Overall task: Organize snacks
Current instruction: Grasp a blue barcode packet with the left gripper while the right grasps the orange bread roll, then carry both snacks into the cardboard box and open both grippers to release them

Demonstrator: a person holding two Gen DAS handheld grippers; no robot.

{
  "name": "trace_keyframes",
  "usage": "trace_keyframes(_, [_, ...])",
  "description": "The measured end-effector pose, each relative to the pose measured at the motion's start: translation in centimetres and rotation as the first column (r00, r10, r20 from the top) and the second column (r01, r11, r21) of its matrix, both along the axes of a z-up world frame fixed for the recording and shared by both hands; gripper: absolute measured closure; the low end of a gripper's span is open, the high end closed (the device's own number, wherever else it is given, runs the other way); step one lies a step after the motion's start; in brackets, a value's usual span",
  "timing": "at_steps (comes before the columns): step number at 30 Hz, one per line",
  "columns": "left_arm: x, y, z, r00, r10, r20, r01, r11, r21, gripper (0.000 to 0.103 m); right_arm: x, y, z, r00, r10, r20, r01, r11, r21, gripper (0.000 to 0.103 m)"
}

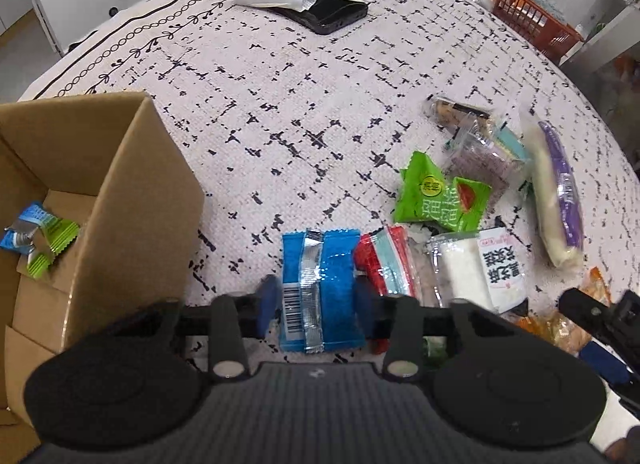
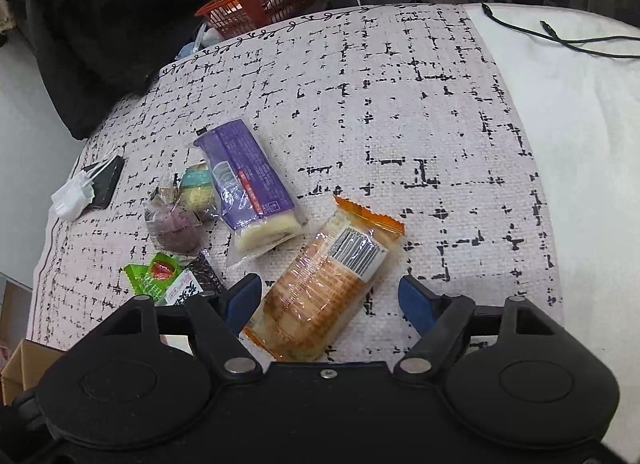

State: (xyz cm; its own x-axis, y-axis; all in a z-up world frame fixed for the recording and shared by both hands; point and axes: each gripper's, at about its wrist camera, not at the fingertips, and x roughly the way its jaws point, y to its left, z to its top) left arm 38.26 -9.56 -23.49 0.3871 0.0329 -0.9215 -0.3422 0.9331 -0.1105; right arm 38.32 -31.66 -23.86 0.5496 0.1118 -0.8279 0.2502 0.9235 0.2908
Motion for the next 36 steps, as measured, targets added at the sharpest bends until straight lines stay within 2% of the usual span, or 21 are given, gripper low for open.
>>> trace_keyframes(4, [-0.5,0.3,0.3,1.0,0.003,0.004,-0.003,1.0,-0.027,0.071,0.9,0.7,-0.1,1.0,0.008,-0.013,-0.009,0.998,-0.063,0.027])
trace_keyframes(8, [-1.3,0.4,1.1,1.0,0.003,0.012,-0.002,0.999,-0.055,0.071,0.0,0.9,-0.2,0.999,0.03,-0.03,-0.033,0.994,-0.102,0.032])
trace_keyframes(11, [-1.8,0.3,1.9,1.0,-0.007,0.023,0.009,0.998,-0.063,0.071,-0.9,0.2,-0.1,0.999,0.014,-0.043,-0.018,0.996,-0.089,0.042])
trace_keyframes(13, [-2.2,0.2,2.4,1.0,-0.006,0.027,0.008,0.997,-0.079,0.071,-1.7,-0.6,-0.2,0.999,-0.018,-0.05,0.015,0.997,-0.072,0.052])
trace_keyframes(14, [-2.4,0.0,2.7,0.999,-0.01,0.032,0.012,0.996,-0.083,0.071,-2.0,-0.7,-0.1,0.998,-0.024,-0.053,0.02,0.996,-0.082,0.064])
trace_keyframes(15, [-2.6,-0.1,3.0,0.999,-0.016,0.039,0.019,0.996,-0.084,0.071,-2.2,-0.8,-0.1,0.998,-0.027,-0.055,0.022,0.996,-0.089,0.068])
trace_keyframes(19, [-3.5,-0.5,4.3,0.998,-0.037,0.057,0.042,0.994,-0.1,0.071,-3.4,-1.4,0.4,0.999,-0.027,-0.04,0.026,0.999,-0.022,0.069])
trace_keyframes(26, [-5.1,-0.7,6.9,0.993,-0.066,0.099,0.076,0.992,-0.102,0.071,-5.4,-0.7,2.7,1.0,0.015,0.011,-0.015,1.0,0.002,0.069])
trace_keyframes(36, [-8.2,0.7,10.1,0.988,-0.046,0.149,0.063,0.992,-0.111,0.071,-7.9,1.4,7.0,0.991,0.106,0.08,-0.104,0.994,-0.029,0.069])
